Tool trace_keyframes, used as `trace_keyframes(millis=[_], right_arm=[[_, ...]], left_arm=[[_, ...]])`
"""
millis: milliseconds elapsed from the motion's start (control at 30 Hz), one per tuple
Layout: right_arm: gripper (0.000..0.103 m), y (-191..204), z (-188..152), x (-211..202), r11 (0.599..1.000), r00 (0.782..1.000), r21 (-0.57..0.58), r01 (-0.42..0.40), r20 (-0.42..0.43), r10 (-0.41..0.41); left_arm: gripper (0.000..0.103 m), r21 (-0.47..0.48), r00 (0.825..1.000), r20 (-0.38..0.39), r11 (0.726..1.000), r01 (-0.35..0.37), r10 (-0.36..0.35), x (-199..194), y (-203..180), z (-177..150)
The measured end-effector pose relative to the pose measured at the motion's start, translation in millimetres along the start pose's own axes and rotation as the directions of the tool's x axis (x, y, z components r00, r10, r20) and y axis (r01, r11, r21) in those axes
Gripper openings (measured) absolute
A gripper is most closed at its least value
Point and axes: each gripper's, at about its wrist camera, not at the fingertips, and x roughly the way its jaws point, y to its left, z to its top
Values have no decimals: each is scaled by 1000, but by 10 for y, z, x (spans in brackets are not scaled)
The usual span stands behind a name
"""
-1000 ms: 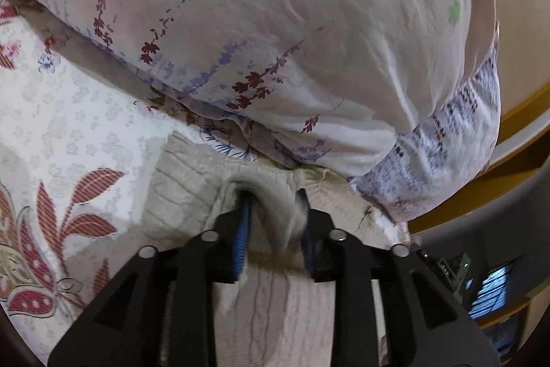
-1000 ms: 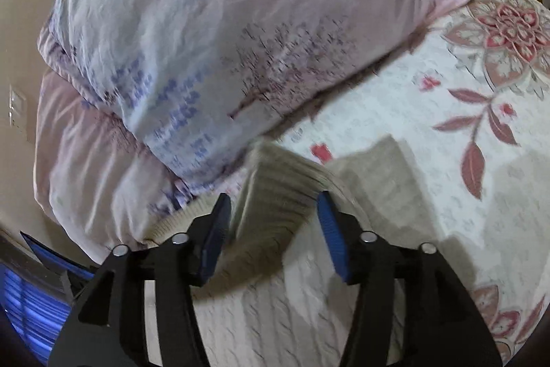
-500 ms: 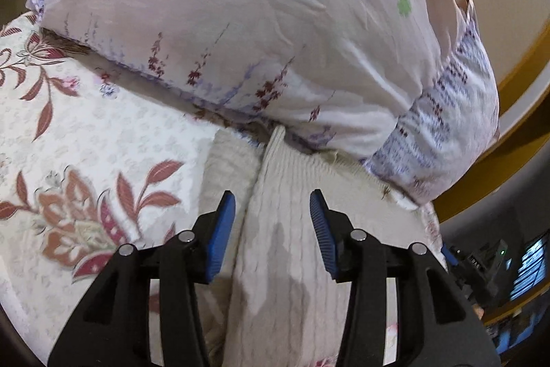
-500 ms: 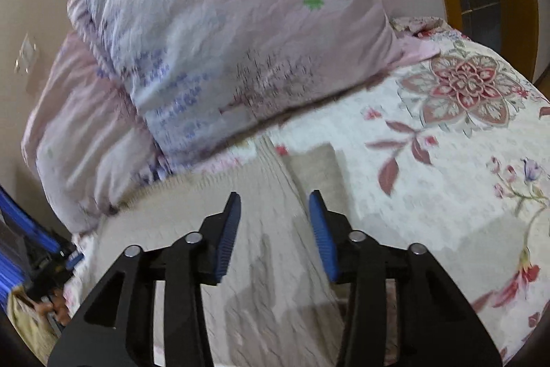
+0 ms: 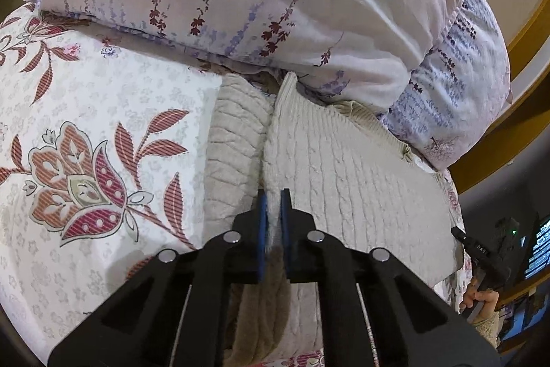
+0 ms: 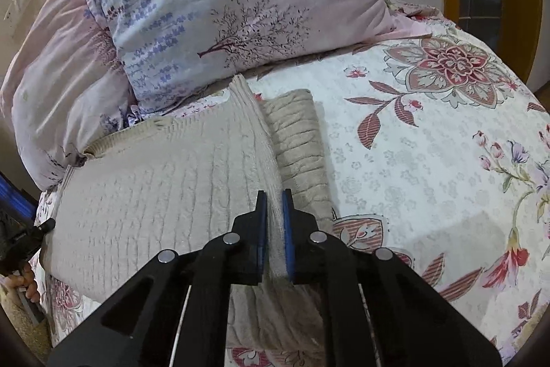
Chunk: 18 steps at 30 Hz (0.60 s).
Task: Fold small clothes
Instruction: 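Pinch the fold edge with the left gripper while the right gripper pinches it too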
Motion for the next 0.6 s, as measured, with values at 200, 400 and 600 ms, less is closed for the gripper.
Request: trace_keyframes(millis=[200,400,600], right_arm=[[9,41,-25,-135,1000,1000,0,-1,20,1],[9,29,-104,-112,999,999,-4,46,-6,-46],[14,166,-64,-52,991,992,-58,123,-7,-124]], left_arm=[[6,26,1000,9,1000,8,-8,-137,-2,-37],[6,52,999,15,998,-30,30,-171,38,-80],[10,80,997,9,994,-73,72,-63,-29,-87]])
